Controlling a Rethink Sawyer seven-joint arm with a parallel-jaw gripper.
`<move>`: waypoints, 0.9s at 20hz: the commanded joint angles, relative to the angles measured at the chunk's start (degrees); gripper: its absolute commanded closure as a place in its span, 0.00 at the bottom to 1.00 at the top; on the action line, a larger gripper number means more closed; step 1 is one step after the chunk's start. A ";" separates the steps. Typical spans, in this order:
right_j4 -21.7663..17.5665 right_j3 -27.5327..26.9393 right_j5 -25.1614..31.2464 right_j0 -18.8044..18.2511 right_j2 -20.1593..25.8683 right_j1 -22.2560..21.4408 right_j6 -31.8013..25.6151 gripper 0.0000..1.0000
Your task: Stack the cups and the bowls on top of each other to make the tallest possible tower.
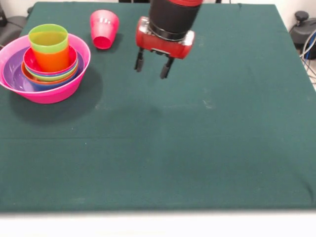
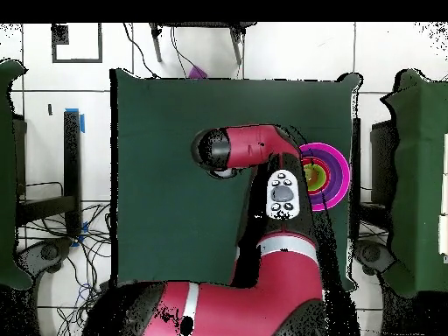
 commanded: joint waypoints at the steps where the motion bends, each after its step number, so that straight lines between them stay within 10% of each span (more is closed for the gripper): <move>1: 0.16 3.91 -4.21 -3.72 3.99 1.59 0.19 0.00; 18: -2.85 5.38 -9.99 -4.68 4.19 3.98 -1.00 0.00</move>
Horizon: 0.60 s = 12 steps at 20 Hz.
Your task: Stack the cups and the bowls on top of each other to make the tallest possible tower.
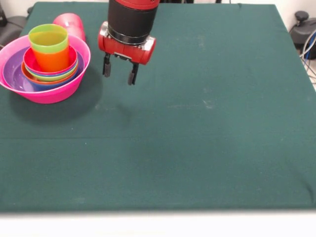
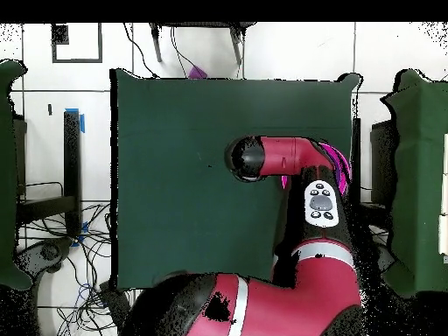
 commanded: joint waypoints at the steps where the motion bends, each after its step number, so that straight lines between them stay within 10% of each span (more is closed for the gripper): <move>1: -2.84 3.05 -2.92 1.09 4.12 3.55 -0.96 0.00; 12: -2.17 2.90 -3.16 0.56 4.63 3.69 -0.75 0.00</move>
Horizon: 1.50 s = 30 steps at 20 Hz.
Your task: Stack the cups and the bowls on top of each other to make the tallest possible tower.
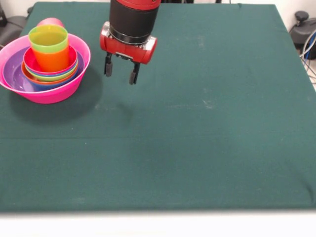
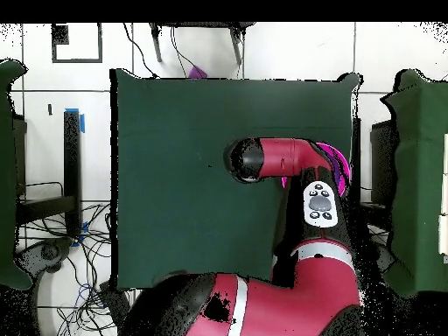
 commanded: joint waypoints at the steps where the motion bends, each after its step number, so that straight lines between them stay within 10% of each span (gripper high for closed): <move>1: -2.21 2.64 -3.32 0.37 4.62 3.62 -0.72 0.00; 20: -1.41 1.72 -2.25 0.40 3.11 5.02 1.64 0.00; 30: -2.52 5.41 -6.08 -7.72 6.09 5.89 -3.18 0.00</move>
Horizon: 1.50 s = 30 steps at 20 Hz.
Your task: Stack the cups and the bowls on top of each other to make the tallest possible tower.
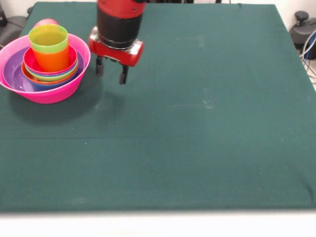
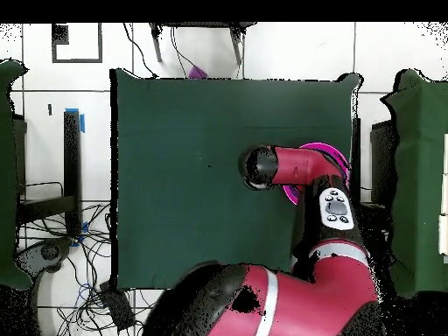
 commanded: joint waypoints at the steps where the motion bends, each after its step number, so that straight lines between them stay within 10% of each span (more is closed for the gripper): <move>1: -2.79 3.87 -4.66 -3.07 5.05 3.67 -2.87 0.00; 10: -3.38 7.65 0.67 -1.25 3.46 -5.15 -5.24 0.00; 30: -2.48 5.46 4.37 -3.25 6.89 -6.67 -8.80 0.00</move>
